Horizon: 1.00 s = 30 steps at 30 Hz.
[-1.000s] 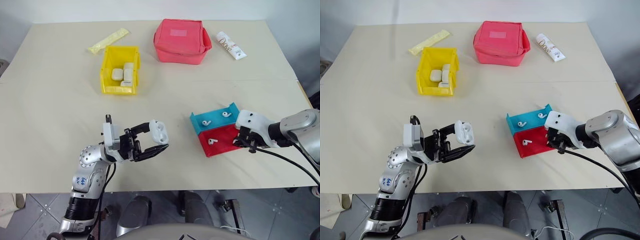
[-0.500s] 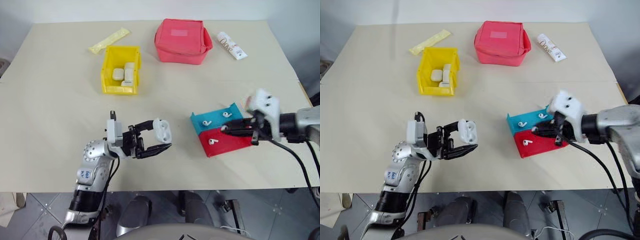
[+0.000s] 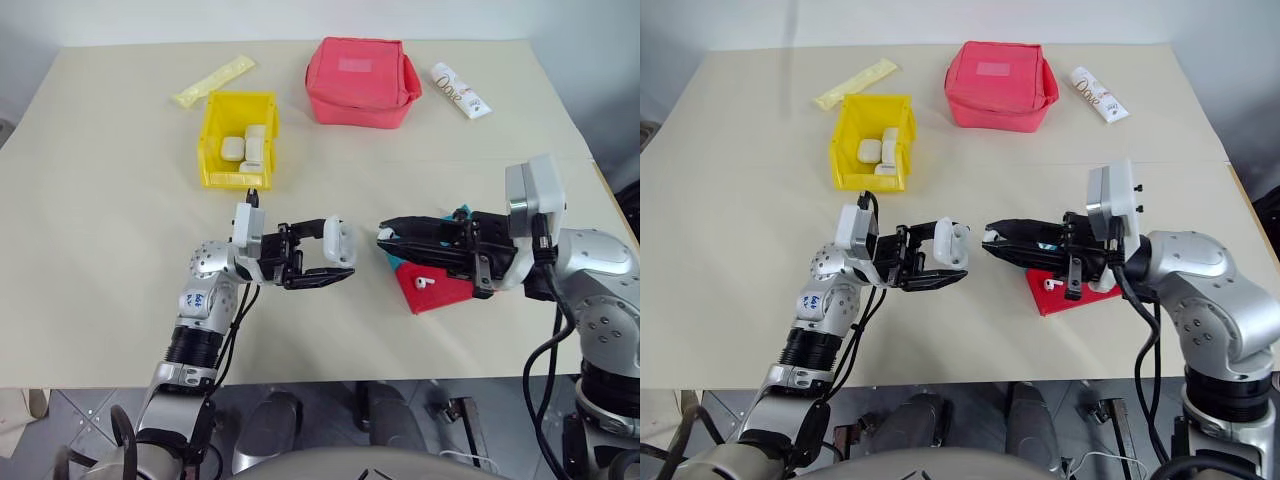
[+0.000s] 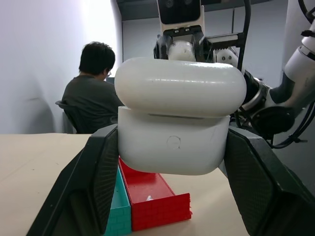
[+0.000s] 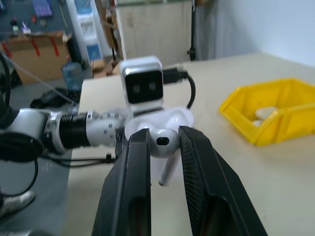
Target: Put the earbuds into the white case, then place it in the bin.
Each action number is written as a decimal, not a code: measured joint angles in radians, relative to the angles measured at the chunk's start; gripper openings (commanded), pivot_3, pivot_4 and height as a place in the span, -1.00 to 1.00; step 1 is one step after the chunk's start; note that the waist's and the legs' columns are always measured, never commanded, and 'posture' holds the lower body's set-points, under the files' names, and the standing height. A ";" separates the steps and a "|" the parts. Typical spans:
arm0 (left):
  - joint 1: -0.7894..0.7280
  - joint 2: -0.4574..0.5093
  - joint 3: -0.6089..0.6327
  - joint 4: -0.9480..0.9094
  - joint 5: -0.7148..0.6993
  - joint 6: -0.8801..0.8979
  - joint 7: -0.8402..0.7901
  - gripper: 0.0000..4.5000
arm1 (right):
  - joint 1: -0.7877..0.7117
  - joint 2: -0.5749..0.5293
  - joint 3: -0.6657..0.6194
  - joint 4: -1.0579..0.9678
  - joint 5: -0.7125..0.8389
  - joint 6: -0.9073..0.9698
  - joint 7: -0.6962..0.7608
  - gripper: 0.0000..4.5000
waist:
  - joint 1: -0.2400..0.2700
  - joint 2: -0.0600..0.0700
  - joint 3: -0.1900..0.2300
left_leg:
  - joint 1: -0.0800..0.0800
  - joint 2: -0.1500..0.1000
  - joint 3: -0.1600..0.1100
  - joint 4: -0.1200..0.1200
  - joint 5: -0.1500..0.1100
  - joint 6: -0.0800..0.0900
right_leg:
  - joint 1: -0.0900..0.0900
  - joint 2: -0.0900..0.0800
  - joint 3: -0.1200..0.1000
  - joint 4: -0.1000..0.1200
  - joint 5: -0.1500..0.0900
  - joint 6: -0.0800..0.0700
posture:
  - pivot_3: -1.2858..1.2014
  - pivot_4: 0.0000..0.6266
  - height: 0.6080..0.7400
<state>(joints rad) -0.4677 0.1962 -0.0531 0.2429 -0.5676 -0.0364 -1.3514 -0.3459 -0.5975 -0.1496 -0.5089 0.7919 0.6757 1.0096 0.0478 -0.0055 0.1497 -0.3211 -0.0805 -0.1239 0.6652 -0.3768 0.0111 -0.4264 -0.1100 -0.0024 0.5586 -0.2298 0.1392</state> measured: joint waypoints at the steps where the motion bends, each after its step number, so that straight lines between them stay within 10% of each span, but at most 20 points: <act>1: 0.000 -0.003 -0.001 0.000 0.000 0.005 -0.003 0.25 | 0.000 0.010 0.015 0.017 -0.016 -0.022 0.001 -0.79 | 0.000 0.000 0.000 | 0.000 0.000 0.000 0.000 0.000 0.000 | 0.000 0.000 0.000 0.000 0.000 0.000 | 0.03 -0.52 1.00; 30: -0.038 -0.040 -0.005 0.040 0.005 0.029 -0.039 0.25 | -0.069 0.103 0.175 0.219 -0.136 -0.289 0.056 -0.79 | -0.022 0.000 0.000 | 0.000 0.000 -0.001 -0.001 0.000 0.000 | 0.000 0.000 0.000 0.000 0.000 0.000 | 0.03 -0.52 1.00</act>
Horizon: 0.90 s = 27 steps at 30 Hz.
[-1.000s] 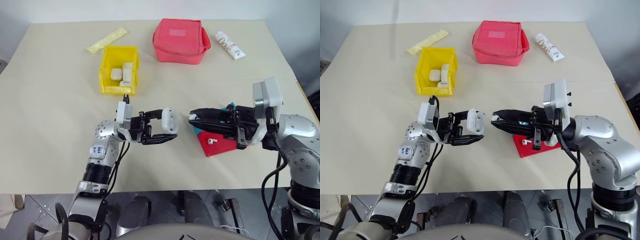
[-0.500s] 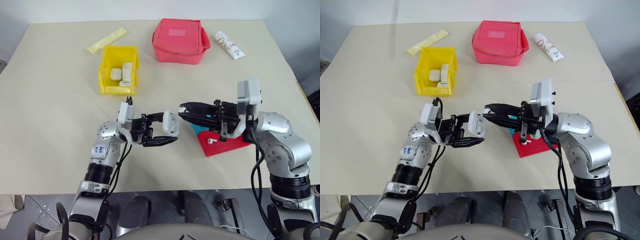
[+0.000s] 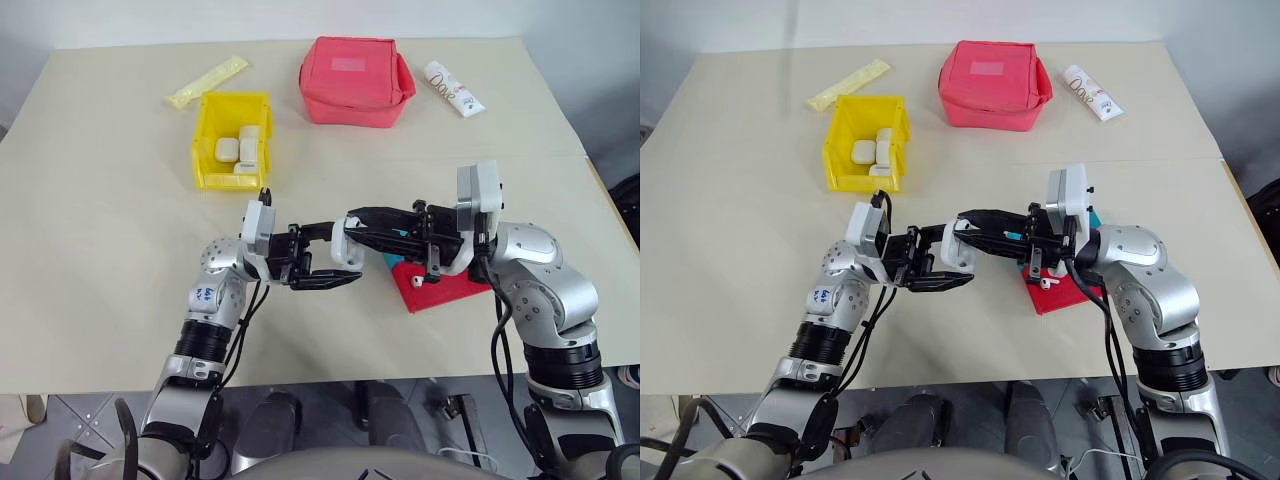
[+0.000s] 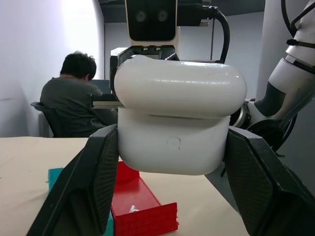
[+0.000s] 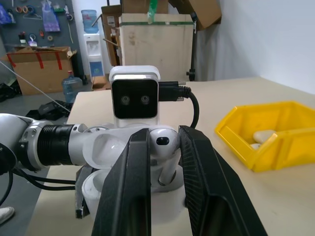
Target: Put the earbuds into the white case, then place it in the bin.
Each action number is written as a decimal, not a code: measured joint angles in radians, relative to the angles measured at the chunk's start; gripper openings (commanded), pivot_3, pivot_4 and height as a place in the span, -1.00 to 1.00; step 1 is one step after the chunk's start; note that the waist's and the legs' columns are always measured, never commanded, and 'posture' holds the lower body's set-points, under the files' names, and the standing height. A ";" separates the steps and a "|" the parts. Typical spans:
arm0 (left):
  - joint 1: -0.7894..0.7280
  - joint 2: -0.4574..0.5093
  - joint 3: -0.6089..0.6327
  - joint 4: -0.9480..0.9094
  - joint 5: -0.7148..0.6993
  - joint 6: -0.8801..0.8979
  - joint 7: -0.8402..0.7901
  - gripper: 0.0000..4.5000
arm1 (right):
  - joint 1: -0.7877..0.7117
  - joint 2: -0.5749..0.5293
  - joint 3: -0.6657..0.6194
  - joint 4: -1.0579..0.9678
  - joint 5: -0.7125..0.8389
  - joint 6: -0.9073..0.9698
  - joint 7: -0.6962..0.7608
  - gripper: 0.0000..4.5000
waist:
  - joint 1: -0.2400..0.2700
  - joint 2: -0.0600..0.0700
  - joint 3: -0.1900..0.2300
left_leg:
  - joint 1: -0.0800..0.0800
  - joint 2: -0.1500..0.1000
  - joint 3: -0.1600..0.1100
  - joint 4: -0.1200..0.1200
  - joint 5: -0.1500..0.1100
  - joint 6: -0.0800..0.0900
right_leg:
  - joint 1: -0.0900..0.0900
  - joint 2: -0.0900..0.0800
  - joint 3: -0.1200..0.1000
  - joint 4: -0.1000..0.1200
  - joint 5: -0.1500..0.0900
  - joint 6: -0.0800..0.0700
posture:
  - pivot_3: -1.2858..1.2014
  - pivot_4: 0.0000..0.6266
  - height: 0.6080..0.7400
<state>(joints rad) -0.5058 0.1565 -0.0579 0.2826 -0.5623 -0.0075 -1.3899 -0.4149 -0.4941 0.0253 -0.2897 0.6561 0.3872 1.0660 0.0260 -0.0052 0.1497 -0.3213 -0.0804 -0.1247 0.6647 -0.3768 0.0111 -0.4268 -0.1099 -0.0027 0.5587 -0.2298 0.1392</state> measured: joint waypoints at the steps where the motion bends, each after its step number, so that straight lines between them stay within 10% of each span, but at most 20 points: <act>1: 0.000 -0.002 0.000 0.001 0.000 0.000 0.001 0.25 | 0.001 0.000 0.002 0.006 -0.006 -0.014 0.005 -0.79 | 0.000 0.000 0.000 | 0.000 0.000 0.000 0.000 0.000 0.000 | 0.000 0.000 0.000 0.000 0.000 0.000 | 0.03 -0.52 1.00; 27: -0.021 0.002 0.004 0.033 0.018 -0.019 -0.027 0.25 | 0.051 -0.074 0.002 -0.013 -0.029 -0.072 0.031 -0.79 | 0.001 0.000 0.000 | 0.000 0.000 0.000 0.000 0.000 0.000 | 0.000 0.000 0.000 0.000 0.000 0.000 | 0.03 -0.52 1.00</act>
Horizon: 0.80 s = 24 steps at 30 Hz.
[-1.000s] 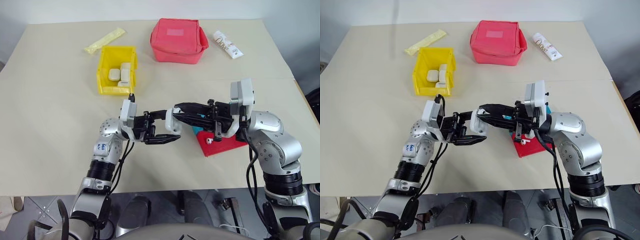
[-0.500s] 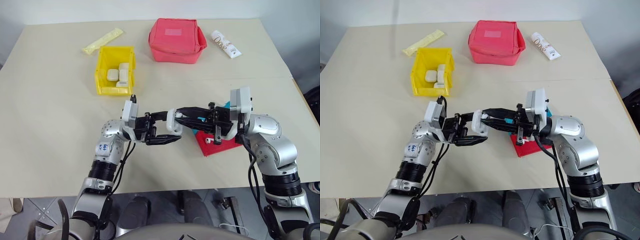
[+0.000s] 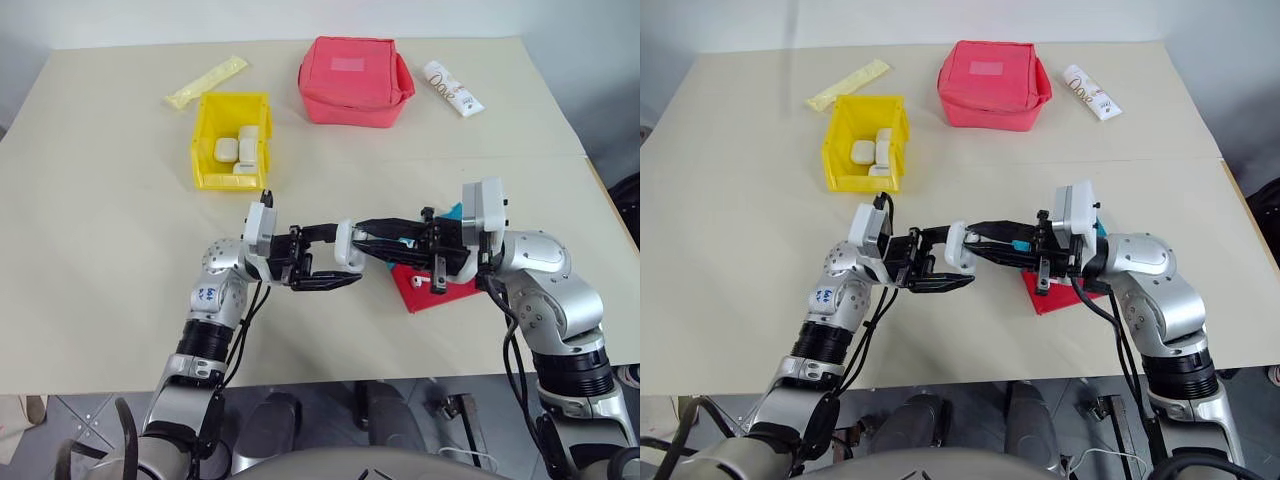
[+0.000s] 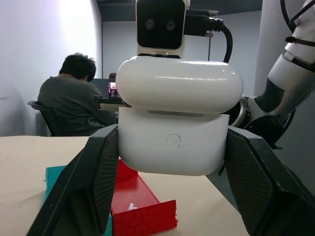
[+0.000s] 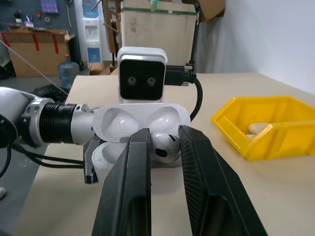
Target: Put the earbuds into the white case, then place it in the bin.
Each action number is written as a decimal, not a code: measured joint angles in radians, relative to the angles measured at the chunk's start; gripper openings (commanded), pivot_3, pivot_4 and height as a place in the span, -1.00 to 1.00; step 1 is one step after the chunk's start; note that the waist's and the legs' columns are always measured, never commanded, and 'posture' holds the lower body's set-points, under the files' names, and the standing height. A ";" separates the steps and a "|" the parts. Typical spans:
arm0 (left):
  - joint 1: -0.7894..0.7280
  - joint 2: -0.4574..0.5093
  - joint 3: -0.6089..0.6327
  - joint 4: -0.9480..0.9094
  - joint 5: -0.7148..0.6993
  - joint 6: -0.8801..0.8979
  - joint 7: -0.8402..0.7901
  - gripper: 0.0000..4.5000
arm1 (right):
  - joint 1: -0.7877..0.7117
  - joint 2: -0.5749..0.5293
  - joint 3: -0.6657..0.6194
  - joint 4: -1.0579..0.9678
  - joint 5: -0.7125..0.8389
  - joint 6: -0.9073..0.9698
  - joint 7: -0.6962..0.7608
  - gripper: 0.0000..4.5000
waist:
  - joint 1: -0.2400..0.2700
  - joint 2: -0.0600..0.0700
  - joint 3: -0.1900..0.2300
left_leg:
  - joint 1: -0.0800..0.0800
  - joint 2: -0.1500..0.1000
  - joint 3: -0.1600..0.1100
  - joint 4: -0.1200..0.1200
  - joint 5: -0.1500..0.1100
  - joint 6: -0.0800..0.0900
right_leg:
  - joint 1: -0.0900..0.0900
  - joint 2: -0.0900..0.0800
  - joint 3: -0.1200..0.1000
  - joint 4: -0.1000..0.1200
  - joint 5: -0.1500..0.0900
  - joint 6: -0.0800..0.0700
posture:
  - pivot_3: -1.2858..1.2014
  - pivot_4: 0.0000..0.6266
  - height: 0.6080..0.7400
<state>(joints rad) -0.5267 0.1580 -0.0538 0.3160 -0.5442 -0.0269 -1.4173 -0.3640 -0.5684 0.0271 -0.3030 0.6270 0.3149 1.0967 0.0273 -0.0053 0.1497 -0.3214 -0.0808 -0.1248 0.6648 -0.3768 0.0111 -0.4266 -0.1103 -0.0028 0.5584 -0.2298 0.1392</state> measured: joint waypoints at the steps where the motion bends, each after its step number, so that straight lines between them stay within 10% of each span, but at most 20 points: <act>1: -0.004 0.000 -0.001 0.006 0.001 -0.003 -0.003 0.25 | -0.001 -0.006 0.000 -0.003 0.000 0.002 -0.001 -0.79 | 0.000 0.000 0.000 | 0.000 0.000 0.000 0.000 0.000 0.000 | 0.000 0.000 0.000 0.000 0.000 0.000 | 0.03 -0.52 1.00; 5: -0.006 -0.002 -0.002 0.017 0.005 -0.016 -0.006 0.25 | -0.010 -0.018 0.006 -0.007 -0.002 0.022 -0.006 -0.79 | -0.001 0.000 0.000 | 0.000 0.000 0.000 0.000 0.000 0.000 | 0.000 0.000 0.000 0.000 0.000 0.000 | 0.03 -0.52 1.00; 17: -0.059 -0.002 0.075 0.112 0.002 -0.096 -0.005 0.25 | -0.053 -0.084 -0.017 -0.021 -0.011 0.099 -0.032 0.98 | 0.001 0.000 0.000 | -0.001 0.000 0.000 0.000 0.000 0.000 | 0.000 -0.001 0.000 0.000 0.000 0.000 | 0.03 -0.52 1.00; 24: -0.064 0.012 0.093 0.173 0.004 -0.121 0.001 0.25 | 0.094 -0.187 -0.216 -0.118 0.029 0.147 -0.080 0.98 | 0.010 -0.001 0.000 | -0.002 0.000 -0.001 0.000 0.000 0.000 | 0.000 -0.001 -0.001 -0.001 0.000 0.000 | 0.03 -0.52 1.00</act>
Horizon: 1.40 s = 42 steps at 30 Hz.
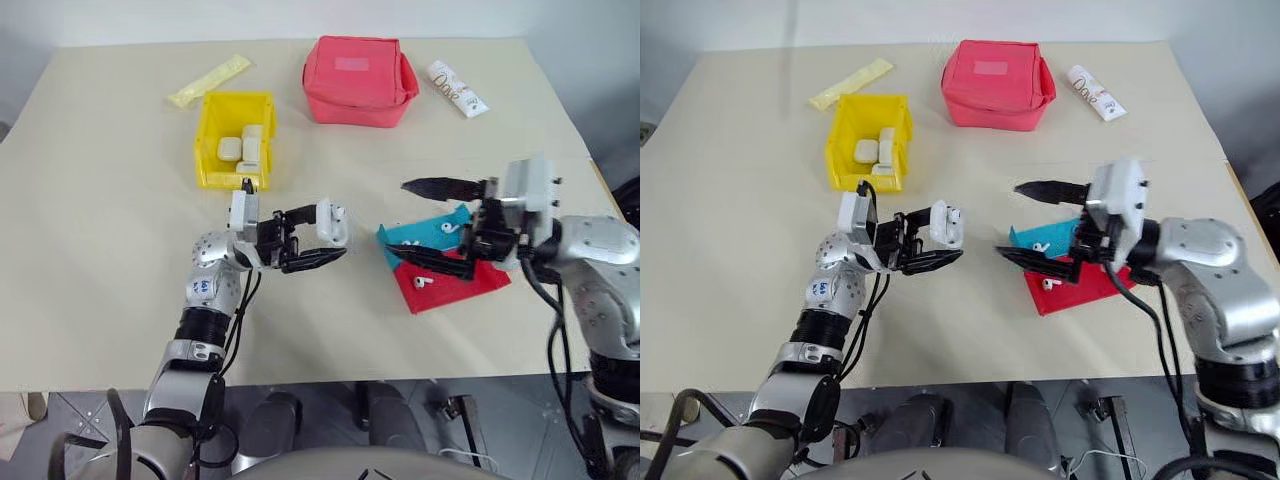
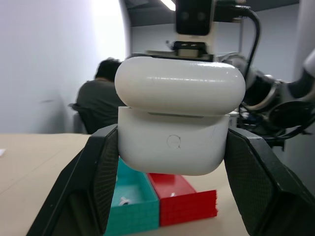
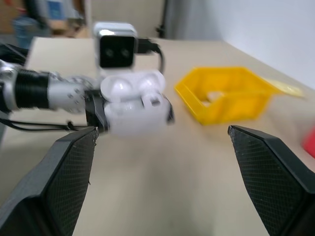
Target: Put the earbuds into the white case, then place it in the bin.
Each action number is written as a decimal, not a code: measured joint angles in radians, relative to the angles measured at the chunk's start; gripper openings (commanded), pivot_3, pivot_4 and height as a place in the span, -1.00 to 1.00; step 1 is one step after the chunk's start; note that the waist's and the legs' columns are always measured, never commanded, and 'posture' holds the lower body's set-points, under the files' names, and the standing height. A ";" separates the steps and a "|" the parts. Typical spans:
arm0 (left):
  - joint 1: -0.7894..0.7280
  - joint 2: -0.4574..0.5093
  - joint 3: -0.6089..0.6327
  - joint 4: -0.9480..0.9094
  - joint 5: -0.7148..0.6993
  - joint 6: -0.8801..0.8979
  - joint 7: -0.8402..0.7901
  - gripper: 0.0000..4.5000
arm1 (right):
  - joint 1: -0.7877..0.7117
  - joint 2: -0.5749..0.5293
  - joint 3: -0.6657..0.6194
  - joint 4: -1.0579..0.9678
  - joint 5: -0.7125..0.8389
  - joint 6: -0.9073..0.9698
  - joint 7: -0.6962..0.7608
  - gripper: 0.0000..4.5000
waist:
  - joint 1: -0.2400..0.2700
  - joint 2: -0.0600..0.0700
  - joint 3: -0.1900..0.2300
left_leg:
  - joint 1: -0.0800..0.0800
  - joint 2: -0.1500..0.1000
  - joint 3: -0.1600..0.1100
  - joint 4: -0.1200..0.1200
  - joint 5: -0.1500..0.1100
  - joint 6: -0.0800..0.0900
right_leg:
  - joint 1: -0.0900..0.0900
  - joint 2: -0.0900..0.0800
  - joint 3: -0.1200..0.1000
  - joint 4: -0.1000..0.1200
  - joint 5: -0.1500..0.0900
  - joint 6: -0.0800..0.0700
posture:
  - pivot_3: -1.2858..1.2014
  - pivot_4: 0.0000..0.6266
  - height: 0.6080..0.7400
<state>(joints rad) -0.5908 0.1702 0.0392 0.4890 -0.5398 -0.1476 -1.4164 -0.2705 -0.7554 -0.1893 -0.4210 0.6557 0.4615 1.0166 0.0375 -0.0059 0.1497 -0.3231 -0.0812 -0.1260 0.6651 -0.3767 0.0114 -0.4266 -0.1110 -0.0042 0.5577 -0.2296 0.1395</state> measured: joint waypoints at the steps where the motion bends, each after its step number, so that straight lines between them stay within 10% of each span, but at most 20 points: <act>1: -0.001 0.008 0.005 0.001 0.000 0.000 0.004 0.25 | 0.063 -0.017 -0.048 -0.014 0.005 0.004 -0.003 0.98 | 0.006 0.000 0.000 | 0.000 0.000 0.000 0.000 0.000 0.000 | 0.000 0.000 0.000 -0.001 0.000 0.000 | 0.03 -0.52 1.00; 11: 0.010 0.110 0.086 0.000 -0.001 0.010 0.036 0.25 | 0.651 -0.017 -0.518 -0.090 0.034 0.040 0.007 0.98 | 0.018 0.000 0.000 | 0.003 0.000 0.002 -0.001 0.000 0.001 | 0.001 0.000 0.003 -0.002 0.000 0.000 | 0.03 -0.52 1.00; 20: 0.047 0.116 0.104 -0.021 -0.001 0.009 0.068 0.25 | 0.662 -0.049 -0.553 -0.118 0.056 0.065 -0.013 0.98 | 0.014 0.000 0.000 | 0.003 0.001 0.004 -0.001 0.000 0.000 | 0.001 0.001 0.004 -0.002 0.000 0.000 | 0.03 -0.52 1.00; 29: 0.137 0.085 0.095 -0.154 -0.002 0.017 0.131 0.25 | 0.199 -0.354 -0.138 0.012 -0.023 0.217 -0.043 0.98 | 0.016 0.001 0.001 | 0.002 0.001 0.004 -0.001 0.000 0.000 | 0.000 0.000 0.003 -0.003 0.000 0.000 | 0.03 -0.52 1.00; 35: 0.195 0.067 0.074 -0.231 -0.002 0.021 0.171 0.25 | -0.162 -0.343 0.202 0.214 -0.181 0.215 0.020 0.98 | 0.014 0.000 0.002 | 0.001 0.001 0.003 0.000 0.000 0.000 | -0.001 0.000 0.002 -0.003 0.000 0.000 | 0.03 -0.52 1.00; 42: 0.250 0.044 0.062 -0.287 -0.005 0.017 0.211 0.25 | -0.447 -0.255 0.480 0.494 -0.421 0.226 0.073 0.41 | 0.006 0.001 0.002 | 0.001 0.001 0.004 0.000 0.000 0.000 | -0.002 0.001 0.003 -0.003 0.000 0.000 | 0.03 -0.52 1.00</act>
<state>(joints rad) -0.3404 0.2138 0.1011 0.2021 -0.5446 -0.1309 -1.2056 -0.7175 -1.0100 0.2910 0.0725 0.2348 0.6871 1.0892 0.0435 -0.0052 0.1514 -0.3220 -0.0802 -0.1220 0.6648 -0.3769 0.0111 -0.4282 -0.1104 -0.0011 0.5552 -0.2295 0.1393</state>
